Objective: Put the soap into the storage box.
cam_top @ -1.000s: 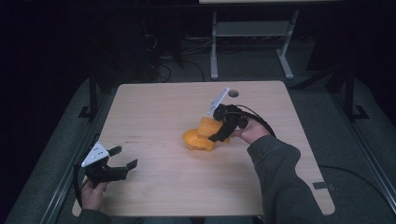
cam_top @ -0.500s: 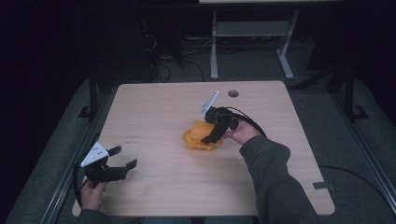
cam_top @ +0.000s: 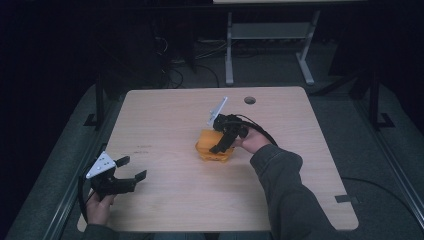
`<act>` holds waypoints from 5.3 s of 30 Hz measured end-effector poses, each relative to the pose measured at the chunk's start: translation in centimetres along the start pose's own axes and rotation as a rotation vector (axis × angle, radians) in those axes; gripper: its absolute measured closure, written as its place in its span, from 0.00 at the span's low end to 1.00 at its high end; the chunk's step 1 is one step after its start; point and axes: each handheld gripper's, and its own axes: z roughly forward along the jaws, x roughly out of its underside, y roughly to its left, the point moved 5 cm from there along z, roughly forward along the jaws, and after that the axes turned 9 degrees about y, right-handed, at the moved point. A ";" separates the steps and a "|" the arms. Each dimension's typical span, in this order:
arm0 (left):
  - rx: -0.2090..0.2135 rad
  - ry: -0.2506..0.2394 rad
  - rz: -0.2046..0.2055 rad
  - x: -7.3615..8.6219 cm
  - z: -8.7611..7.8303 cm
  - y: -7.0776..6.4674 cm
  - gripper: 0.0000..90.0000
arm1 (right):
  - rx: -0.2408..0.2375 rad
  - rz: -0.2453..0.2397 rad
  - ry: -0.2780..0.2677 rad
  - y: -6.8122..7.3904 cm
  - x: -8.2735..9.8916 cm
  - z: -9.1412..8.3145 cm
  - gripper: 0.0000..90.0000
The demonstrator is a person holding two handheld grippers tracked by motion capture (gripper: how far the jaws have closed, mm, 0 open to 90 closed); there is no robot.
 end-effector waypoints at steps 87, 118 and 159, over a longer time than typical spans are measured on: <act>0.003 0.013 0.009 0.0 0.3 -0.3 0.16 | 0.047 0.085 -0.072 0.4 3.2 -3.5 0.22; 0.000 0.017 0.015 0.0 0.3 -0.3 0.16 | 0.071 0.153 -0.075 1.2 6.5 -5.4 0.23; 0.005 0.025 0.022 0.0 0.4 -0.5 0.16 | 0.082 0.259 -0.082 2.9 11.9 -5.6 0.23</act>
